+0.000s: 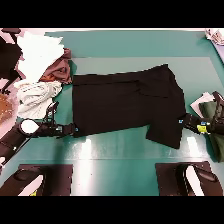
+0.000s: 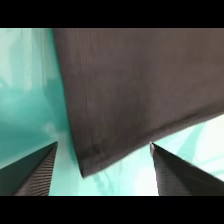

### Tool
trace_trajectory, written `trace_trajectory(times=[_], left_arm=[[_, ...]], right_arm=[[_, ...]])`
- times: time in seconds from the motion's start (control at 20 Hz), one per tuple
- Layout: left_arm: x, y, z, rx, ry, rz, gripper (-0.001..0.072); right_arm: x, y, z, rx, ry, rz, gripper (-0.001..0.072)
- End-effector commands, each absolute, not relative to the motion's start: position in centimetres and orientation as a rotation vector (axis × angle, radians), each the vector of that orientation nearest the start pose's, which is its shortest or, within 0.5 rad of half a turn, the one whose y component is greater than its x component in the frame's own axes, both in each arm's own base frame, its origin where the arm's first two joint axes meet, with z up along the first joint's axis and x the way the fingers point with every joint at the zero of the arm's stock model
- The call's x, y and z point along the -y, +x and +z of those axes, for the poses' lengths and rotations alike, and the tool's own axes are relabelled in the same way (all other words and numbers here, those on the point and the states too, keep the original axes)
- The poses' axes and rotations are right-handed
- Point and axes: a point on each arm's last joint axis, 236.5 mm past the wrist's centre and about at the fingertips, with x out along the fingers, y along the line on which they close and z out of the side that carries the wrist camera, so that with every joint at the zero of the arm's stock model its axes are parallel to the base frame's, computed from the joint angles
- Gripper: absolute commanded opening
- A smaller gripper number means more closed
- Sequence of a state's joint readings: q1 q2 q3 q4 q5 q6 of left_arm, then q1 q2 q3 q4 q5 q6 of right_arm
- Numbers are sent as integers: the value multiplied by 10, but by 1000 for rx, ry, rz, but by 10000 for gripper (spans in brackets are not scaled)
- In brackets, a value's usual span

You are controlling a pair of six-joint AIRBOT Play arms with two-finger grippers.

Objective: Fold the shirts.

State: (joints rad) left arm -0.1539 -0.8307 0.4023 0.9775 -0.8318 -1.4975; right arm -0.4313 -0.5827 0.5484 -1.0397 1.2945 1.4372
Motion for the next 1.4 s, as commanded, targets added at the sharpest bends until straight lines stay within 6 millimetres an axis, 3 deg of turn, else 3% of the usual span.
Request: trace_trajectory(times=[0.0,0.1,0.15,0.2,0.3,0.4,0.5,0.8,1.1,1.35], left_arm=[[132,246,-70,-1233,-453,-286,703],[136,241,-82,-1286,-459,-293,702],[141,239,-86,-1308,-460,-320,667],[146,241,-87,-1314,-469,-341,555],[151,251,-81,-1293,-484,-359,521],[150,264,-68,-1258,-446,-374,231],[150,274,-55,-1237,-406,-394,33],[153,288,-31,-1203,-385,-423,23],[154,286,-30,-1213,-386,-428,23],[155,287,-27,-1217,-408,-417,23]], right_arm=[[-25,222,11,-1175,615,56,571],[-26,221,11,-1181,615,58,571],[-26,220,11,-1185,616,60,571],[-26,219,10,-1193,617,59,572],[-21,209,4,-1238,601,27,587],[-5,192,-8,-1312,557,-57,666],[13,176,-20,-1393,502,-132,665],[25,168,-46,-1530,594,-185,666],[33,185,-59,-1500,618,-181,665],[28,201,-76,-1501,670,-142,665]])
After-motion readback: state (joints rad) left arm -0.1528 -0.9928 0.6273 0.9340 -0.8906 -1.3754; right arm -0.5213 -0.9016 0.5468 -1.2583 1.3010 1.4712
